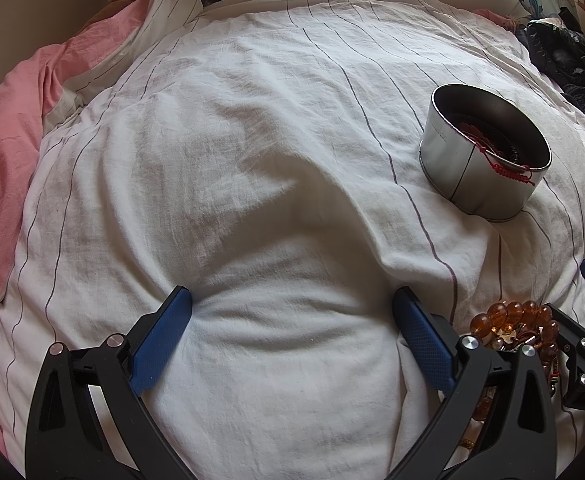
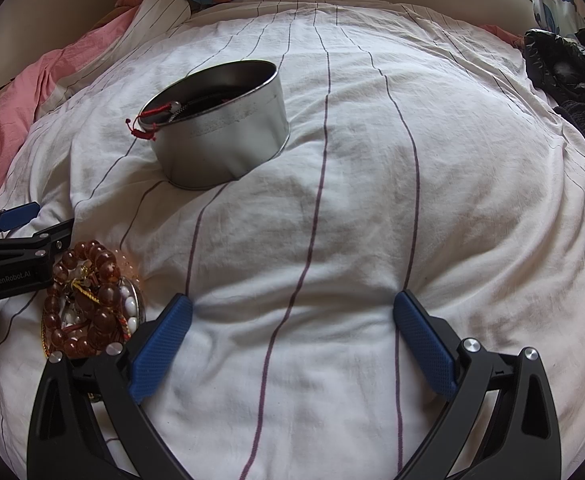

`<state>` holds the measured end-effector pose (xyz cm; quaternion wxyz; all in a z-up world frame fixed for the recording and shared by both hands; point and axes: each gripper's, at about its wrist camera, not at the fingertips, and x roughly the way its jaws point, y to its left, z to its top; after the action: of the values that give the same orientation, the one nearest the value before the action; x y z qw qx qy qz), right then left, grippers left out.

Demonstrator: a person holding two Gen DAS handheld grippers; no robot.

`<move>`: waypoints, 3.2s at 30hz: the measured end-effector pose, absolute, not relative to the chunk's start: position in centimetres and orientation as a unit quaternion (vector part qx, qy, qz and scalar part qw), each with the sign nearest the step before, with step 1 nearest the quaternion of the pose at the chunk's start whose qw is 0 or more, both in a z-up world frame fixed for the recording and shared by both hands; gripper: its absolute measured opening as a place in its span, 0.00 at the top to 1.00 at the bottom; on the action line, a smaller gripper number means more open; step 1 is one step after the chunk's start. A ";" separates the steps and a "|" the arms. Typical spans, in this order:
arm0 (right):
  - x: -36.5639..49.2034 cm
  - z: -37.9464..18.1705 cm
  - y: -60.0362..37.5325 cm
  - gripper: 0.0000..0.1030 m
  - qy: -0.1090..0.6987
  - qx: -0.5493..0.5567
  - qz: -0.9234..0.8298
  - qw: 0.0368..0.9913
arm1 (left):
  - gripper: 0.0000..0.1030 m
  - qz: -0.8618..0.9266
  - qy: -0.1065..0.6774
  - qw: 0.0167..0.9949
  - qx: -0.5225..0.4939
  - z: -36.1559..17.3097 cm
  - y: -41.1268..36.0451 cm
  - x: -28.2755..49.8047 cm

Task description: Organize jewelry

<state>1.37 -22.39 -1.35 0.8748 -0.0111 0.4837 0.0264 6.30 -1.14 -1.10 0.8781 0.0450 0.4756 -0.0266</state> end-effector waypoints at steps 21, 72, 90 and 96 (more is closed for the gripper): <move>1.4 -1.3 -22.4 0.07 0.483 -0.011 0.025 0.875 | 0.06 -0.024 0.476 0.878 0.050 -1.2 -1.3 6.4; 0.0 1.3 -17.8 0.67 0.449 0.020 0.189 0.873 | 0.06 -0.044 0.448 0.889 0.081 3.5 -1.9 0.8; -0.1 1.5 -17.2 0.88 0.446 0.021 0.203 0.871 | 0.06 -0.045 0.440 0.891 0.097 3.7 -2.5 0.5; -0.5 2.8 -17.6 0.88 0.424 0.026 0.201 0.883 | 0.06 -0.046 0.439 0.892 0.097 3.7 -2.6 0.5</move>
<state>-0.52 -17.61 2.78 0.8826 0.0259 0.4244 0.2008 0.49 -2.56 3.71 0.8920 0.0966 0.4393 -0.0458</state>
